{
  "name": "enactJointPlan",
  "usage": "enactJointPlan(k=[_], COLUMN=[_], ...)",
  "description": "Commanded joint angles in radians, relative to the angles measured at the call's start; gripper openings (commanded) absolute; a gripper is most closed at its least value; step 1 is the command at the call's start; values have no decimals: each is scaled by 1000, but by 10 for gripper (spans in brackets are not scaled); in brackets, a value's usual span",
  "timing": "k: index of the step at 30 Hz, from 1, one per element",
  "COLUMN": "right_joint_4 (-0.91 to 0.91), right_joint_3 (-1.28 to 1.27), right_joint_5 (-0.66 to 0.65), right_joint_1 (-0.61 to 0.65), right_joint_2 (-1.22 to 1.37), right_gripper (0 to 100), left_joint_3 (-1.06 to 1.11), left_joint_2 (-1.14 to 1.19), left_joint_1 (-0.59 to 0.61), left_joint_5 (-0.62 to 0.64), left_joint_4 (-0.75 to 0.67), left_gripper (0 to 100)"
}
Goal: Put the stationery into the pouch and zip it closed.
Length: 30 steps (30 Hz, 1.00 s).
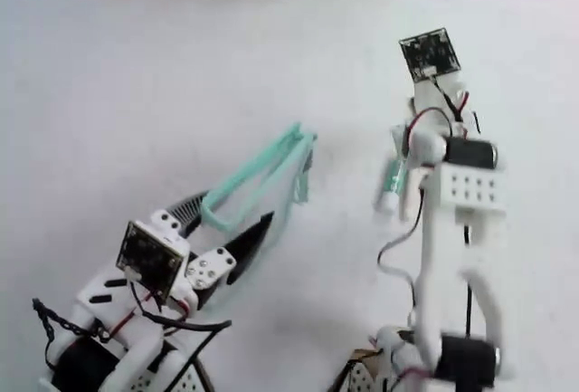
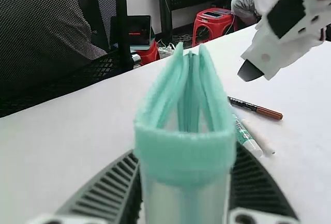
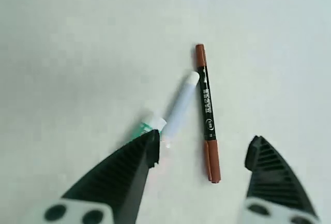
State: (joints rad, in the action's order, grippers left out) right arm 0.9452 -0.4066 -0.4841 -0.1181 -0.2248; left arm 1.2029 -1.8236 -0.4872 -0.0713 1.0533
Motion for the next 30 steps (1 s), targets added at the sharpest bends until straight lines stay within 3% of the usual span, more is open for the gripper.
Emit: enactJointPlan(k=[1,6,14,26,30], right_joint_4=[-28,119,358,429,430], right_joint_3=[186,522,1014,1401,1488], right_joint_5=[-60,-126,-189,-201,-203], right_joint_1=[-84,-147,-114,-87,-84], right_joint_2=[236,568,941,1254,1343], right_gripper=[192,180,204,196,49], left_joint_3=[-2,0,81,69,-18], left_joint_2=[-1,-1,-1,-1,-1], left_joint_1=[-12,-12,-12,-12,-12], left_joint_5=[14,14,5,5,8], left_joint_4=[3,3,-58,-66,-2], left_gripper=[249,240,240,240,240])
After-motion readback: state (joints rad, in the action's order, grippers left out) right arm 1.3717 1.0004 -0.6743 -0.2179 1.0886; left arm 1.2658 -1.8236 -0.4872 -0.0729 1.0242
